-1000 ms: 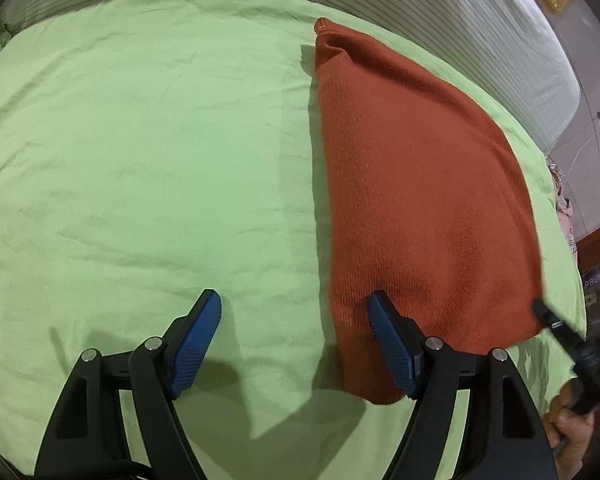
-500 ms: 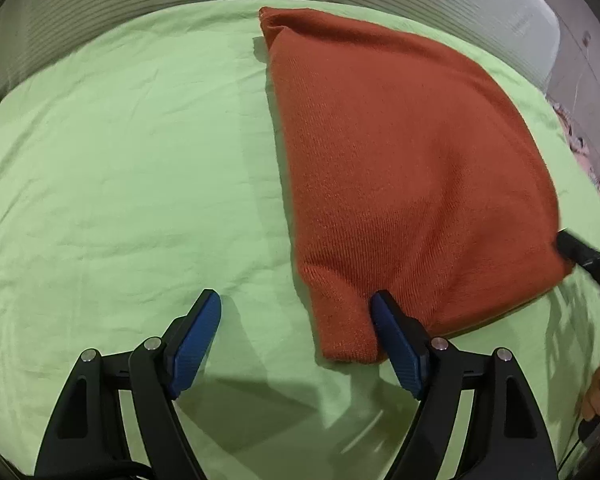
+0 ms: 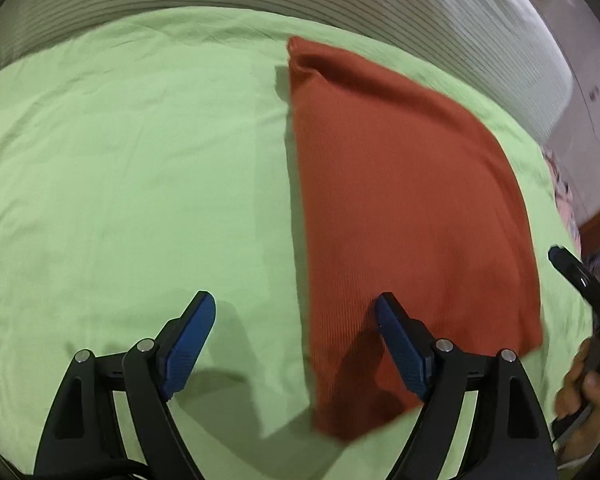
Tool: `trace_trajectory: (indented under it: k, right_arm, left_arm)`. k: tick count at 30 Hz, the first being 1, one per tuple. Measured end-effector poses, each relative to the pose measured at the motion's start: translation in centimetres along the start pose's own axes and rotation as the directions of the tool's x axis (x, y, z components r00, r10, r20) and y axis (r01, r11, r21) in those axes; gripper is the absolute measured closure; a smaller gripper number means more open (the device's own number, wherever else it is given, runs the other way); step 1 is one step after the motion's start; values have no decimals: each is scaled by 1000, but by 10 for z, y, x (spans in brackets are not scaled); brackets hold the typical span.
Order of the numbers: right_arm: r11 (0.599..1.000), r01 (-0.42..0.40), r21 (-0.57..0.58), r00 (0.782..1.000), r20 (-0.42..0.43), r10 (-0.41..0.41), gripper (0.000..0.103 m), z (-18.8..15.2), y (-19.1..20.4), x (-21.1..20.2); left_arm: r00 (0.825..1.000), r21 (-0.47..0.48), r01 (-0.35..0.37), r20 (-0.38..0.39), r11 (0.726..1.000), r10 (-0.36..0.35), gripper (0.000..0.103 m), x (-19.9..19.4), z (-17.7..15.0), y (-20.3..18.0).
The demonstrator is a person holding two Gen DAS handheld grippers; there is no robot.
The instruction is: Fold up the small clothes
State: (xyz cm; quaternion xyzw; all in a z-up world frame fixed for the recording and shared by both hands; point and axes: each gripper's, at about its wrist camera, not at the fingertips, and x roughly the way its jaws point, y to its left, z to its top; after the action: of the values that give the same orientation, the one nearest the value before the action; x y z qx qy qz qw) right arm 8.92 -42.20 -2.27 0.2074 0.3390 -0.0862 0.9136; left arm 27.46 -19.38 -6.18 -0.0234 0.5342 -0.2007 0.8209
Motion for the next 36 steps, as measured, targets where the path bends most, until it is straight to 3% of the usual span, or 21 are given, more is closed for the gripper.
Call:
trace_trajectory:
  k: [1, 6, 9, 12, 15, 18, 22, 23, 25, 27, 30, 36]
  right_arm:
    - [1000, -15, -7, 1000, 24, 15, 25, 10, 3, 8]
    - [999, -30, -15, 999, 14, 30, 25, 39, 5, 36]
    - [997, -74, 32, 997, -20, 74, 25, 46, -8, 50]
    - [993, -106, 50, 992, -63, 109, 25, 44, -15, 64]
    - [986, -153, 74, 982, -102, 160, 25, 36, -25, 78]
    - [972, -208, 112, 970, -102, 220, 25, 26, -32, 87]
    - [956, -265, 125, 956, -97, 277, 27, 21, -32, 85]
    - [959, -256, 125, 958, -103, 269, 30, 20, -32, 86]
    - [956, -256, 139, 956, -111, 272, 51, 20, -32, 87]
    - [936, -300, 183, 937, -127, 325, 62, 18, -32, 91]
    - [932, -302, 202, 937, -115, 329, 68, 15, -31, 91]
    - [915, -343, 213, 931, -51, 361, 76, 13, -21, 68]
  left_arm:
    - [1000, -13, 1, 1, 1000, -1, 20, 2, 10, 1]
    - [999, -82, 42, 2, 996, -42, 20, 27, 77, 13]
    - [993, -80, 81, -84, 994, -88, 20, 47, 99, 11]
    - [994, -15, 84, -64, 996, -85, 18, 44, 92, 6]
    - [979, -54, 164, -110, 985, -169, 15, 52, 74, 10]
    - [986, 19, 142, -91, 990, -139, 15, 49, 55, -1]
    - [993, 61, 98, -66, 993, -94, 14, 56, 56, -10]
    - [994, 50, 101, -56, 994, -98, 16, 57, 59, -10]
    - [992, 44, 119, -37, 992, -118, 26, 58, 60, -15]
    - [984, 36, 174, -46, 984, -172, 55, 59, 60, -16]
    - [974, -1, 223, -48, 975, -223, 74, 58, 59, -13]
    - [967, -12, 255, 3, 967, -255, 82, 33, 47, -7]
